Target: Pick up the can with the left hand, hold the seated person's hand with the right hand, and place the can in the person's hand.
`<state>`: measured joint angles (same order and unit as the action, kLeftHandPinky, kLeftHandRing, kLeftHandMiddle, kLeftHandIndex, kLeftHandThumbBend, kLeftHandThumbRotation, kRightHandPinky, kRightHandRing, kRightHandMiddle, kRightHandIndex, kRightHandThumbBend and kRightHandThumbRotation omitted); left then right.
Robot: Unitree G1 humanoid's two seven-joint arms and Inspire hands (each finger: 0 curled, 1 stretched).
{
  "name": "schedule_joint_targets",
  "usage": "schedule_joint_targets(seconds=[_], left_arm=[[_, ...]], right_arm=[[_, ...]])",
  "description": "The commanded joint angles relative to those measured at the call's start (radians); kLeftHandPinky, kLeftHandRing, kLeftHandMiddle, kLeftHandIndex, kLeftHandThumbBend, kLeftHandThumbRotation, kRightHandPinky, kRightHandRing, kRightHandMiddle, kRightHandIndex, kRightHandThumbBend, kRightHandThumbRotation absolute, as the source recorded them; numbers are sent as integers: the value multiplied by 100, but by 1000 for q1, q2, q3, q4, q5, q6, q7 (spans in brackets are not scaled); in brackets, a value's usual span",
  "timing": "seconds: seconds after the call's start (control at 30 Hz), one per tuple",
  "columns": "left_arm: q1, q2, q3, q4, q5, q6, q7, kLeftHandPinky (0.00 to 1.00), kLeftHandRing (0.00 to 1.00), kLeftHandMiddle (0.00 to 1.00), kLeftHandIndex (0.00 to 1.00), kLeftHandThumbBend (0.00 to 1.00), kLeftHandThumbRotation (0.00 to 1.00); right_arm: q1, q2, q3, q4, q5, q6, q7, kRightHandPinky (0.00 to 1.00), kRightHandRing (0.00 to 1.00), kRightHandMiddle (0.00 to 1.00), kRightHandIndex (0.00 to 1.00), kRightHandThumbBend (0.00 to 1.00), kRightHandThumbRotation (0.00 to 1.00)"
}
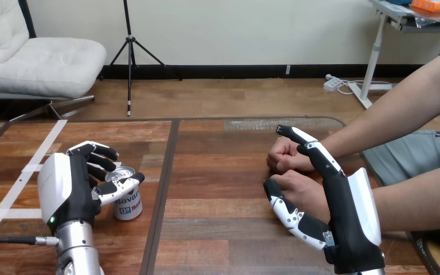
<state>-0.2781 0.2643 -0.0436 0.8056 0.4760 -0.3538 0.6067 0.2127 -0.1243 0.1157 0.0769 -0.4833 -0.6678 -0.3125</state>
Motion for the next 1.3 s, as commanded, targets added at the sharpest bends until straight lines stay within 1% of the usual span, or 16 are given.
schedule_joint_targets(seconds=[0.0, 0.37, 0.6, 0.77, 0.97, 1.27], left_arm=[[-63, 13, -21, 0, 9, -24, 12, 37, 41, 47, 48, 77, 0], [-54, 11, -24, -10, 10, -31, 28, 38, 42, 47, 48, 77, 0], [-51, 10, -27, -13, 7, -38, 36, 38, 42, 47, 48, 77, 0], [-52, 12, -29, -11, 9, -41, 39, 38, 42, 47, 48, 76, 0], [-50, 11, -28, -17, 5, -34, 29, 38, 42, 47, 49, 76, 0], [-51, 16, -33, -15, 13, -39, 34, 38, 42, 47, 49, 77, 0]], right_arm=[[-54, -4, -10, -41, -1, -7, -3, 83, 86, 84, 81, 38, 8], [-49, -7, -11, -48, 6, -7, 6, 84, 87, 85, 82, 38, 9], [-53, -10, -13, -42, -2, -16, -1, 84, 87, 85, 81, 39, 9], [-55, -10, -15, -38, -10, -20, -8, 84, 86, 85, 81, 39, 9], [-56, -9, -14, -36, -4, -24, -6, 83, 86, 85, 81, 40, 8], [-55, -9, -12, -39, -4, -21, -2, 82, 85, 84, 82, 40, 8]])
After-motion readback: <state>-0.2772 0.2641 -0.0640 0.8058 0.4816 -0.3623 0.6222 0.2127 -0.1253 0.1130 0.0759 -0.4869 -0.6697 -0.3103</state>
